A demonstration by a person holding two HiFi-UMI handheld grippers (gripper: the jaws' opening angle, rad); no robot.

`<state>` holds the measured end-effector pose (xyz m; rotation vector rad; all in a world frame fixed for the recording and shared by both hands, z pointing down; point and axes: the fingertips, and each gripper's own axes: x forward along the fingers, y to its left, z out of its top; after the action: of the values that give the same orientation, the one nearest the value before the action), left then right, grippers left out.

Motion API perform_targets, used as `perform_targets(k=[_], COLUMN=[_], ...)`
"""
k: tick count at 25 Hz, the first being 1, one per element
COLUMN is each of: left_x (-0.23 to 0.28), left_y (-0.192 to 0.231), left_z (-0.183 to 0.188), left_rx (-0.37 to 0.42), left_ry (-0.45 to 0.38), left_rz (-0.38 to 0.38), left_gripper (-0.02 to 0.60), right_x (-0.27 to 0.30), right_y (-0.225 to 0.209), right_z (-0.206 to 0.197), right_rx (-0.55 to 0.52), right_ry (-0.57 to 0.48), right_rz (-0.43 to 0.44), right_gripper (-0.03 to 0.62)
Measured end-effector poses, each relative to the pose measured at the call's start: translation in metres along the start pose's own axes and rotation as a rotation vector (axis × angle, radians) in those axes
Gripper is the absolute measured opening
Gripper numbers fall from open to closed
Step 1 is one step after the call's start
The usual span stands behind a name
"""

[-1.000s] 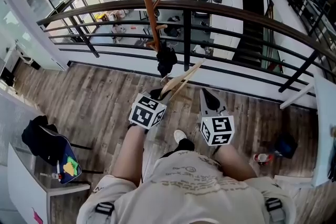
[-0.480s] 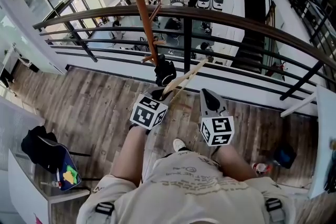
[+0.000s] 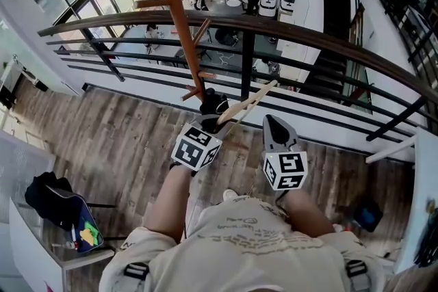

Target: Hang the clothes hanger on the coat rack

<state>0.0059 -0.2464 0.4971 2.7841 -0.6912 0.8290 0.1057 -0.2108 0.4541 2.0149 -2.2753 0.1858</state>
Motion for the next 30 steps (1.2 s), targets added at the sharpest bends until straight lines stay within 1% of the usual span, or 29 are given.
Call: perform_targets(k=[3,6,13,20,24,30], left_x=[0.016,0.023,0.030,0.037,0.042,0.049], left_y=[0.008,0.018,0.034,0.045,0.054,0.071], left_z=[0.016,0.024,0.031,0.035,0.036,0.031], left_rx=[-0.003,-0.016,-0.050,-0.111,-0.131,-0.175], left_ry=[0.008,0.013,0.015,0.021,0.026,0.038], left_rz=[-0.010,-0.004,0.018,0.059,0.091,0.088], left_gripper=[0.057,0.057,0.057,0.057,0.057,0.057], right_x=[0.016,0.030,0.059,0.078,0.083,0.088], right_y=[-0.018,-0.026,-0.023,-0.035,-0.044,-0.050], right_z=[0.007,0.009,0.012,0.022,0.020,0.023], right_rx=[0.002,0.004,-0.006,-0.017,-0.015,-0.019], right_ry=[0.013,0.030,0.044,0.039,0.041,0.034], right_rz=[0.004,0.013,0.091,0.161,0.188,0.200], right_gripper=[0.002,0.002,0.002,0.002,0.002,0.002])
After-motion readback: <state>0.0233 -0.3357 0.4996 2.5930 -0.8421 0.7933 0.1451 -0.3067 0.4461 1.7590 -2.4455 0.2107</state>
